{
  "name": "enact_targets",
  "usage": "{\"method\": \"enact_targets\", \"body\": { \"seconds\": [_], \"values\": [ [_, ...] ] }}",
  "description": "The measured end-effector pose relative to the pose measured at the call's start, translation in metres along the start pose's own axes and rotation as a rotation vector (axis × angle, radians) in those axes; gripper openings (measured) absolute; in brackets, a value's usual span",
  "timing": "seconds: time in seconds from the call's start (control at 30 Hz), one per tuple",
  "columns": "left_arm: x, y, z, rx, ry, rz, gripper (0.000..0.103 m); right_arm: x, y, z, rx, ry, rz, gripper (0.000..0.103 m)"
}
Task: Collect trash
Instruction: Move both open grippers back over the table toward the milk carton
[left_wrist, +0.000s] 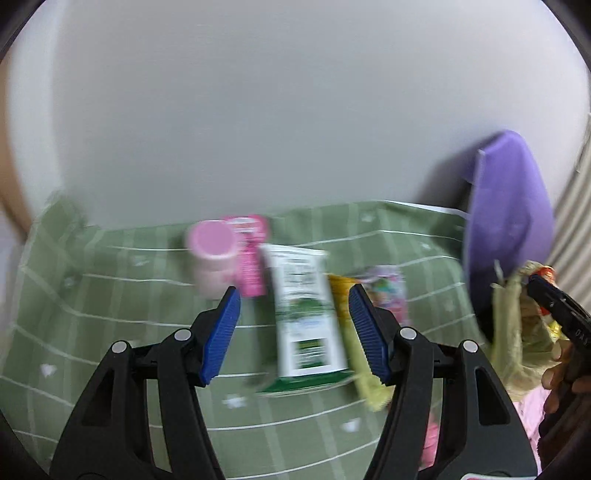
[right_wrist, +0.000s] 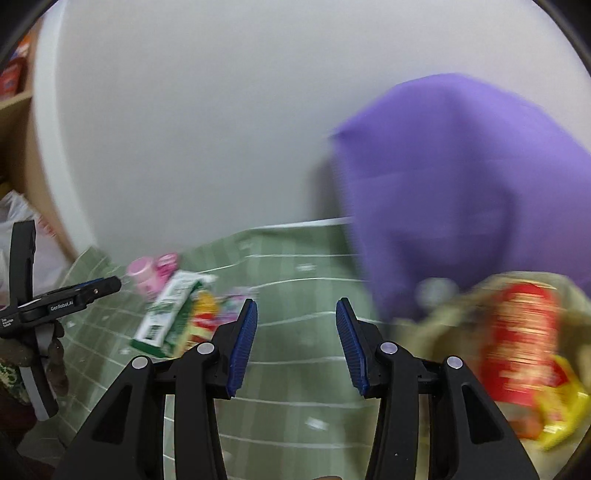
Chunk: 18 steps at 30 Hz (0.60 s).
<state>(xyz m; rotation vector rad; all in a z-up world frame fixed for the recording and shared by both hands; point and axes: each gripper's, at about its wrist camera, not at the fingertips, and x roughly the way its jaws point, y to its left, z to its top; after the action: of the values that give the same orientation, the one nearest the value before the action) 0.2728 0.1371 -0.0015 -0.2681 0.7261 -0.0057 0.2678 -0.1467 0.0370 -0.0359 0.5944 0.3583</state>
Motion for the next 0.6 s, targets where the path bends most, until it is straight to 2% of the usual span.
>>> {"method": "enact_targets", "body": {
  "seconds": [0.17, 0.3, 0.43, 0.6],
  "values": [
    [-0.013, 0.044, -0.005, -0.056, -0.01, 0.09, 0.058, 0.059, 0.058, 0.012, -0.08, 0.058, 0.156, 0.042],
    [-0.023, 0.076, -0.009, -0.097, -0.012, 0.154, 0.058, 0.11, 0.116, 0.017, -0.211, 0.125, 0.256, 0.042],
    [-0.026, 0.1, -0.012, -0.136, -0.009, 0.2, 0.058, 0.156, 0.154, 0.015, -0.342, 0.194, 0.273, 0.042],
    [-0.025, 0.113, -0.013, -0.137, -0.001, 0.197, 0.058, 0.198, 0.175, 0.012, -0.416, 0.277, 0.25, 0.042]
  ]
}}
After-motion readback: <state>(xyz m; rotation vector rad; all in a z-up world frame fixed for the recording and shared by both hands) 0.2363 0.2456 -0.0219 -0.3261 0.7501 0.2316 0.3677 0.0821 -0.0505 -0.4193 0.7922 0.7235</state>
